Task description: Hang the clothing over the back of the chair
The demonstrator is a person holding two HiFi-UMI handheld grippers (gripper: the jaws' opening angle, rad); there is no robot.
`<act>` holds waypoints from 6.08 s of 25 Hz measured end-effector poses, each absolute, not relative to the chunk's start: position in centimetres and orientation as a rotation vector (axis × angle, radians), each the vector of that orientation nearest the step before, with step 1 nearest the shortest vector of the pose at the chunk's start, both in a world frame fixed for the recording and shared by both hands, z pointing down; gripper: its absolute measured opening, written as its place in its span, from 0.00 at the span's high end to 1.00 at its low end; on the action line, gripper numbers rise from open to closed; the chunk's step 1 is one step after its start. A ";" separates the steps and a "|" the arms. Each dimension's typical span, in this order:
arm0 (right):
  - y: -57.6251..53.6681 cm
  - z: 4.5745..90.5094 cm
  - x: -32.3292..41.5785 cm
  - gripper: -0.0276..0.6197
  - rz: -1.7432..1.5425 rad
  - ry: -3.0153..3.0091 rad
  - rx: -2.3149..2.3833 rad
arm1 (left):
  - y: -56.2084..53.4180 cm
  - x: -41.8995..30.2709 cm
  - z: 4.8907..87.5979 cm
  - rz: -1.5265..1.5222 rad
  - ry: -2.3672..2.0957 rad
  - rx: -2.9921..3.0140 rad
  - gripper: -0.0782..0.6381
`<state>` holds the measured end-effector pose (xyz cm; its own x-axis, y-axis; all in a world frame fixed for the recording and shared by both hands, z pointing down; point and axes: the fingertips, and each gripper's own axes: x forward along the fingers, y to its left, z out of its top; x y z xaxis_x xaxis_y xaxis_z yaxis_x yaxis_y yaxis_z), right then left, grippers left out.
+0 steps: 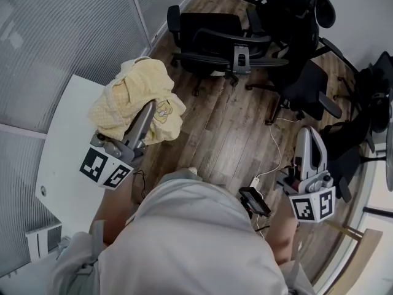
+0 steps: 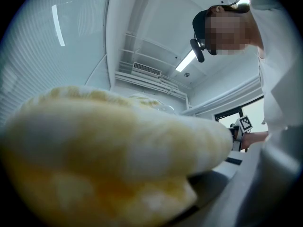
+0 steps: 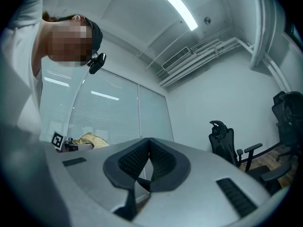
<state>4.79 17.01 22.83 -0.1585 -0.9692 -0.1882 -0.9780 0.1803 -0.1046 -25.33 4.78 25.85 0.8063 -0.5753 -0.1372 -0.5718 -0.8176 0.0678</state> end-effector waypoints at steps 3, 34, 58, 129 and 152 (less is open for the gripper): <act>16.3 23.3 4.1 0.92 0.055 2.250 -1.881 | 4.1 -25.8 26.3 -0.236 -0.935 2.965 0.73; 9.3 25.1 4.6 0.92 -0.025 2.314 -1.787 | 0.2 -25.3 28.4 -0.196 -1.016 2.913 0.73; -7.8 24.9 14.2 0.92 -0.128 2.407 -1.597 | -12.1 -15.8 27.2 -0.143 -1.177 2.855 0.73; -17.4 25.2 17.6 0.92 -0.235 2.467 -1.370 | -17.9 -4.8 26.6 -0.059 -0.832 3.017 0.72; -14.7 25.2 17.7 0.92 -0.219 2.502 -1.316 | -10.2 -3.4 22.9 -0.012 -0.286 3.136 0.72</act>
